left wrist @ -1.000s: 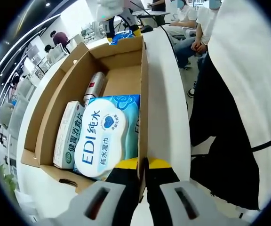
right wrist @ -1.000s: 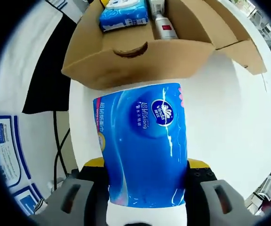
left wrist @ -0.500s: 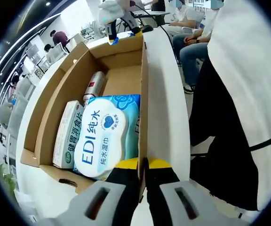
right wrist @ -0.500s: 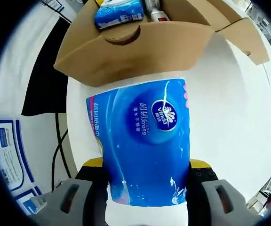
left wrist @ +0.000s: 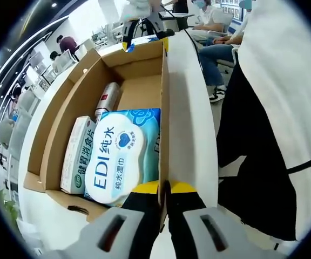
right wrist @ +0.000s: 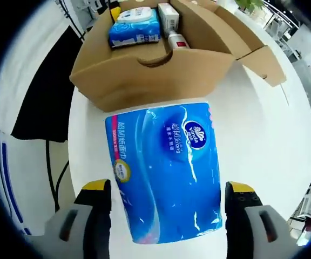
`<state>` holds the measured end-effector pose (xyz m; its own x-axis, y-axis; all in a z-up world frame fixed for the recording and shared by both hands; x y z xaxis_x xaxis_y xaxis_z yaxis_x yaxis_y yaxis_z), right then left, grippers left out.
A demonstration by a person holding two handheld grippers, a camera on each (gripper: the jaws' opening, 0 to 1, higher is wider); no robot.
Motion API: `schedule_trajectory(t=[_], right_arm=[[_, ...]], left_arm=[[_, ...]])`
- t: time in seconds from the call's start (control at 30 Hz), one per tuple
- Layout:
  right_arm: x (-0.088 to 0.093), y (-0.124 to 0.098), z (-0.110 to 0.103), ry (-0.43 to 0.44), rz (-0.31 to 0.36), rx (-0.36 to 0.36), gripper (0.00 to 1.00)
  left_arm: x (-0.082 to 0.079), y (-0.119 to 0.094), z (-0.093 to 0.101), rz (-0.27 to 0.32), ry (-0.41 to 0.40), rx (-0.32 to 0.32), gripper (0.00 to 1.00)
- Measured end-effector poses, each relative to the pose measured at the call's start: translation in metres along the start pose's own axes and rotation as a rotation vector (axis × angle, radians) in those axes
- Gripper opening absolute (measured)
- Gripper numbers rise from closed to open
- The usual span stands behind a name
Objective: Operate the shoe box by opening the lid, removing the specified soft item, and placing it in the target area until the item is outside and the box remains undamaged.
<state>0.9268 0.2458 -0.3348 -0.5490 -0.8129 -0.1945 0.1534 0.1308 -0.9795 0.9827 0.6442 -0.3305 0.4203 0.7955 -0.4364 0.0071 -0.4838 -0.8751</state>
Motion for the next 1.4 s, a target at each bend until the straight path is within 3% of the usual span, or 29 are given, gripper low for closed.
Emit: schedule_trajectory(t=[0.2, 0.3, 0.47, 0.7, 0.77, 0.83, 0.9, 1.03, 1.17, 1.27, 1.4], right_arm=[[-0.008, -0.022, -0.002, 0.041, 0.082, 0.086, 0.86], [-0.018, -0.040, -0.003, 0.093, 0.163, 0.146, 0.80], [-0.022, -0.053, -0.012, 0.122, 0.187, 0.195, 0.71], [-0.012, -0.055, -0.016, 0.344, 0.150, 0.259, 0.73], [-0.018, -0.061, -0.018, 0.453, 0.248, 0.276, 0.72], [-0.014, -0.065, -0.018, 0.501, 0.253, 0.296, 0.69], [-0.011, -0.072, -0.016, 0.577, 0.303, 0.335, 0.69], [-0.005, -0.083, -0.012, 0.679, 0.377, 0.430, 0.79], [-0.005, -0.090, -0.014, 0.791, 0.451, 0.470, 0.73], [-0.002, -0.092, -0.019, 0.827, 0.443, 0.503, 0.60], [-0.004, -0.091, -0.028, 0.845, 0.470, 0.494, 0.56]], left_arm=[[0.000, 0.000, -0.001, -0.001, -0.007, 0.004, 0.03], [0.001, 0.000, 0.000, 0.005, 0.006, -0.002, 0.03], [-0.001, -0.001, 0.000, 0.006, 0.008, -0.010, 0.03], [-0.001, -0.001, 0.000, 0.005, -0.001, -0.004, 0.03], [-0.001, -0.002, 0.000, 0.004, -0.001, -0.004, 0.03], [-0.001, -0.001, 0.000, 0.005, -0.002, -0.003, 0.03], [-0.001, -0.002, 0.000, 0.007, 0.005, -0.004, 0.03], [-0.002, -0.002, 0.000, 0.008, 0.004, -0.003, 0.03], [-0.002, -0.002, 0.000, 0.011, 0.008, -0.008, 0.03], [-0.002, -0.002, 0.000, 0.012, 0.010, -0.012, 0.03], [-0.001, -0.001, 0.001, 0.013, 0.012, -0.018, 0.04]])
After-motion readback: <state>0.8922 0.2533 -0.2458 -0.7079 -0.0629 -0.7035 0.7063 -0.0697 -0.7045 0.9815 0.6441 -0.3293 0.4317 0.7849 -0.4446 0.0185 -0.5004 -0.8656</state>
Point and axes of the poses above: the point that each gripper's makers call its tool centre point, and the gripper's own axes: y roughly forward along the fingers, z roughly to its right, x roughly out of its underside, the point moved 8 cm from there along -y, roughly backward along the fingers, and after that the axes turned 8 degrees about y, right-handed, at the moved point
